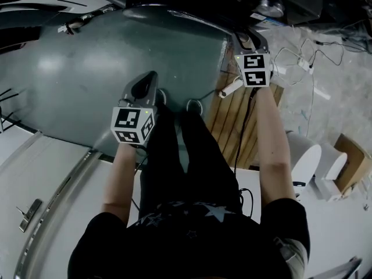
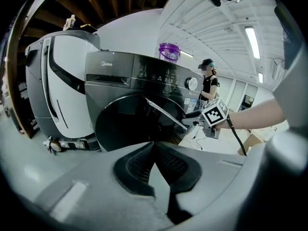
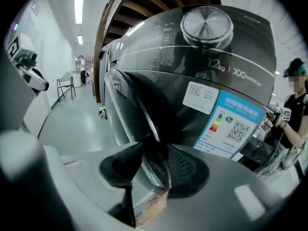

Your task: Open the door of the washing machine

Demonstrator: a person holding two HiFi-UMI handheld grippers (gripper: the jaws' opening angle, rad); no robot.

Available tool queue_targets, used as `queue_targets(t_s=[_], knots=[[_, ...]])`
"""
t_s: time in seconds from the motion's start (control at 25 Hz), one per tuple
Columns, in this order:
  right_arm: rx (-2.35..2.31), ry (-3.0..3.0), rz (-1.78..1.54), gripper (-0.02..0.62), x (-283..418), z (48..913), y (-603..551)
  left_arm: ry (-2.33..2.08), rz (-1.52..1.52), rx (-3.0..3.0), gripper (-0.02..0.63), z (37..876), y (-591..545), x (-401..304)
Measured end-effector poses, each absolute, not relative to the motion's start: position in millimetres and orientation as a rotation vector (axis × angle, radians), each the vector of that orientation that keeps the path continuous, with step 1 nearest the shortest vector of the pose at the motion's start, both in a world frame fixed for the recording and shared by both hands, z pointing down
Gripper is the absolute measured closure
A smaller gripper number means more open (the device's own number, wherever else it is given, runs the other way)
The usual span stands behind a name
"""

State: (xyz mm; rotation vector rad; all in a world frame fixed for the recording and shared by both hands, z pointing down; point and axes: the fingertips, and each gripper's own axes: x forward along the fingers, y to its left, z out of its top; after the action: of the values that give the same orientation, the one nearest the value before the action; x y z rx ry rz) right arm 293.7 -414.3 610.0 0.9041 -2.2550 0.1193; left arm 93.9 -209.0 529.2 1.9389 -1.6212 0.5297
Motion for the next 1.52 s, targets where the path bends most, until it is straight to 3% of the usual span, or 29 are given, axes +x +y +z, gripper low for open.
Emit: queue_targets(t_s=[0.8, 1.52], knots=[[0.834, -2.241, 0.186, 0.482, 290, 612, -309, -1.716, 0.462, 1.833, 0.595, 524, -147, 67], [0.77, -2.17, 0.28, 0.522, 225, 619, -161, -1.687, 0.465, 1.838, 0.595, 533, -37, 4]])
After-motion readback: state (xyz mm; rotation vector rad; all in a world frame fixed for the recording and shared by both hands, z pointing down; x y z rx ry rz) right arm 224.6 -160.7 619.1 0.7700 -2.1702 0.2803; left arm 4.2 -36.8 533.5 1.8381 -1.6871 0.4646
